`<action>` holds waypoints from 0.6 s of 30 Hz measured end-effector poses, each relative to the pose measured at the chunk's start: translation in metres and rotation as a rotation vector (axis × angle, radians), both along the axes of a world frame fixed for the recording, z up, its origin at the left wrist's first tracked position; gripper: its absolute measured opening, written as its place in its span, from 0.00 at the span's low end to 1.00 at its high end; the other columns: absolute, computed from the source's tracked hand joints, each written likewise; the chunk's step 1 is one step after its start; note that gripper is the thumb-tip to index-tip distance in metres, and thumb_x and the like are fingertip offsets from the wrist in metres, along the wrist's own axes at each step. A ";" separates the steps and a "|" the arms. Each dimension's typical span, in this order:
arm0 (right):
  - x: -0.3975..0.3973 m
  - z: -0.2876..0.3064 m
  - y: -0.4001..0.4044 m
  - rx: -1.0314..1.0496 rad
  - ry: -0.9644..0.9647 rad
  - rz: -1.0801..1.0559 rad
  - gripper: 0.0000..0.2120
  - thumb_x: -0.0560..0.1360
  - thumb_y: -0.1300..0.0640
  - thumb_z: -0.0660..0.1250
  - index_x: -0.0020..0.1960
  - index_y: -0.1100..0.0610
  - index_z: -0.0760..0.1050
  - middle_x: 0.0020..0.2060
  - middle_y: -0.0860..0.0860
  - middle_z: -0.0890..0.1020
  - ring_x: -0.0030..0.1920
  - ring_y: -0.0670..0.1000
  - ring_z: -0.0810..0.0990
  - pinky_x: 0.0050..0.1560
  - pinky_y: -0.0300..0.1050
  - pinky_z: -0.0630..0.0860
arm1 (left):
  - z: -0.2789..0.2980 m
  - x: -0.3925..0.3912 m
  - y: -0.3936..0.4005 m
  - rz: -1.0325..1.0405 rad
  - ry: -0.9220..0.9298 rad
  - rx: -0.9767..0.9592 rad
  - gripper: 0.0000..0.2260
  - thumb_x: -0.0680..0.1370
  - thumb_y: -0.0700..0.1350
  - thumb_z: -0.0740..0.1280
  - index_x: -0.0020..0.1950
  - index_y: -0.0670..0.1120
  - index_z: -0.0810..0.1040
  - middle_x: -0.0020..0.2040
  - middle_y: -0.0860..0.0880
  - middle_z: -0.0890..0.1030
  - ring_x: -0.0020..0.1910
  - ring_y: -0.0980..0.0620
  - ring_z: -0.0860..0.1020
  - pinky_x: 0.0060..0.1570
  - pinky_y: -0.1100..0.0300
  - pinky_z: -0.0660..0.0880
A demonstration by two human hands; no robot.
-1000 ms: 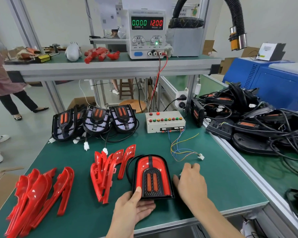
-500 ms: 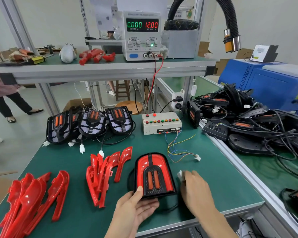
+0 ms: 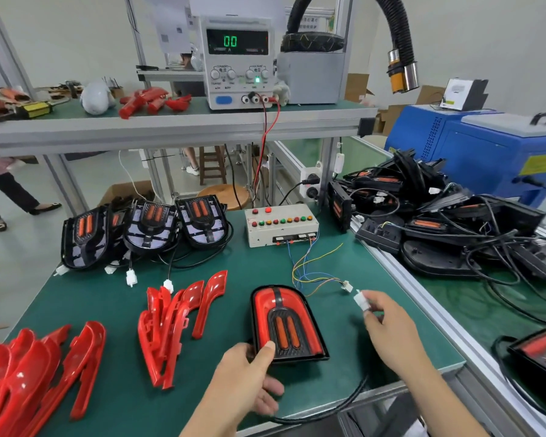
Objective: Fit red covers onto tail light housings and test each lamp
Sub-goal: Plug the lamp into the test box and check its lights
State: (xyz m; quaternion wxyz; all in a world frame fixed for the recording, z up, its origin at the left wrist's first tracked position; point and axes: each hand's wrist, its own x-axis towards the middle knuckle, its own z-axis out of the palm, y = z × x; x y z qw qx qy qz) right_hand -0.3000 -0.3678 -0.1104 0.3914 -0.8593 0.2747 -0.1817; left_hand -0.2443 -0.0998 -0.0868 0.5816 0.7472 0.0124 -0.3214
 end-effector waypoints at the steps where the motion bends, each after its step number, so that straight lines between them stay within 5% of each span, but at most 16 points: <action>1: 0.003 -0.001 -0.003 0.020 0.003 0.005 0.16 0.80 0.64 0.64 0.59 0.44 0.76 0.48 0.44 0.82 0.43 0.45 0.79 0.44 0.40 0.70 | 0.003 0.001 0.004 -0.043 -0.045 0.081 0.18 0.82 0.58 0.64 0.60 0.44 0.69 0.35 0.40 0.86 0.27 0.43 0.81 0.27 0.57 0.77; 5: 0.014 -0.010 -0.003 0.053 0.021 0.039 0.16 0.80 0.62 0.64 0.58 0.42 0.74 0.44 0.46 0.83 0.37 0.44 0.77 0.37 0.31 0.69 | 0.018 0.011 0.020 -0.051 -0.589 0.568 0.19 0.76 0.70 0.61 0.54 0.57 0.70 0.38 0.51 0.83 0.43 0.50 0.83 0.47 0.53 0.78; 8: 0.017 -0.017 0.002 0.148 -0.019 0.017 0.17 0.79 0.63 0.64 0.58 0.42 0.76 0.41 0.46 0.83 0.30 0.42 0.73 0.34 0.33 0.70 | 0.044 0.022 -0.006 0.032 -0.948 0.411 0.09 0.78 0.62 0.66 0.47 0.58 0.72 0.33 0.57 0.78 0.36 0.62 0.76 0.38 0.61 0.72; 12: 0.017 -0.019 0.011 0.235 -0.146 -0.023 0.11 0.80 0.56 0.68 0.52 0.39 0.79 0.33 0.41 0.80 0.27 0.42 0.70 0.30 0.32 0.69 | 0.066 0.060 -0.083 -0.247 -1.148 0.271 0.02 0.80 0.48 0.66 0.49 0.53 0.78 0.45 0.57 0.81 0.48 0.53 0.78 0.50 0.52 0.75; 18: 0.014 -0.018 0.018 0.330 -0.289 -0.113 0.04 0.80 0.52 0.69 0.48 0.46 0.83 0.39 0.40 0.85 0.41 0.40 0.81 0.42 0.33 0.72 | 0.038 0.102 -0.176 -0.777 -1.210 0.701 0.10 0.84 0.48 0.63 0.62 0.52 0.81 0.59 0.48 0.82 0.65 0.45 0.70 0.63 0.47 0.63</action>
